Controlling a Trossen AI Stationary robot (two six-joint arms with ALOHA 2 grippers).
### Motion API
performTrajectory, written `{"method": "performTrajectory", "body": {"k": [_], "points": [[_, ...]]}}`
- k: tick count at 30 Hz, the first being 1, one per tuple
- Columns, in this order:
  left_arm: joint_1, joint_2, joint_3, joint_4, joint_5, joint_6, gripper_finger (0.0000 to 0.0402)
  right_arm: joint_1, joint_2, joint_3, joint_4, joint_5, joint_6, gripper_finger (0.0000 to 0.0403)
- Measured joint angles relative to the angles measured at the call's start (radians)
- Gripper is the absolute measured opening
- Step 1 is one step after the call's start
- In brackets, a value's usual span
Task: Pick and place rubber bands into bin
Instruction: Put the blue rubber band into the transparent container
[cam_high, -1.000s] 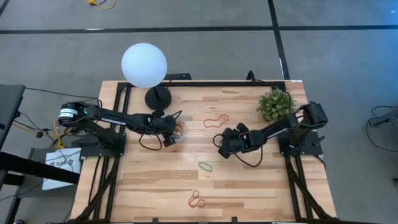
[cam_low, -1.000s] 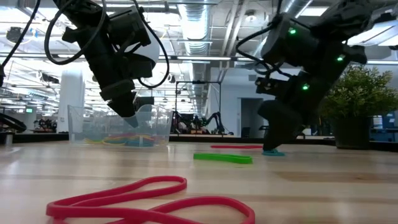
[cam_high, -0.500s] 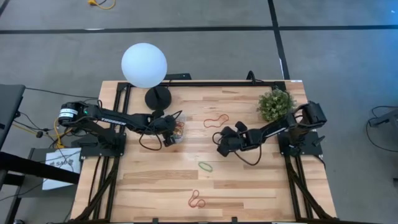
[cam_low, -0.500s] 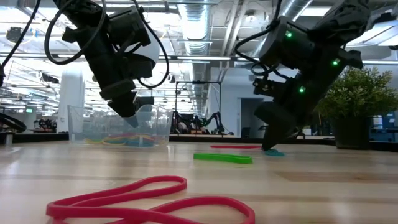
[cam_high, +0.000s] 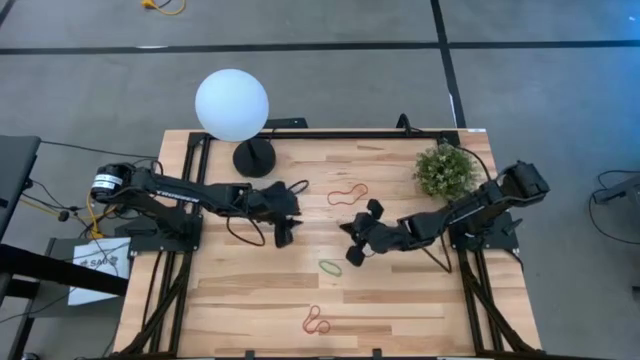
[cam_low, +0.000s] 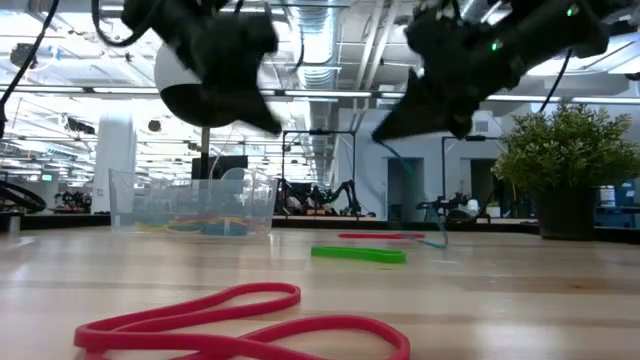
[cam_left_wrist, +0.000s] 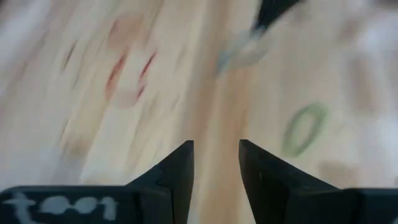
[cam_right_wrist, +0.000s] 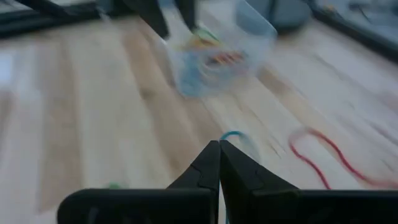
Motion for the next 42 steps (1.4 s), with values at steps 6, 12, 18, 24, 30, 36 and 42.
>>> {"method": "performTrajectory", "body": {"k": [6,12,18,24,30,36,42], "points": [[-0.056,0.0,0.007,0.243,0.03,0.153,0.0116,0.021,0.014,0.0,0.131,-0.026,-0.078,0.0001],[-0.092,0.004,0.006,0.267,0.029,0.295,0.0116,0.021,0.014,0.001,0.218,-0.04,-0.079,0.0],[-0.098,0.004,0.006,0.288,0.029,0.325,0.0116,0.025,0.014,0.001,0.323,-0.081,-0.08,0.0],[-0.098,0.004,0.005,0.337,0.019,0.364,0.0116,0.034,0.014,0.002,0.369,-0.095,-0.106,0.0],[-0.098,0.004,0.005,0.338,0.014,0.385,0.0116,0.033,0.013,0.002,0.458,-0.103,-0.163,0.0],[-0.097,0.004,0.005,0.337,-0.035,0.4,0.0116,0.033,0.013,0.002,0.486,-0.115,-0.183,0.0],[-0.097,0.004,0.005,0.368,-0.038,0.413,0.0116,0.033,0.013,0.002,0.492,-0.133,-0.183,0.0]]}}
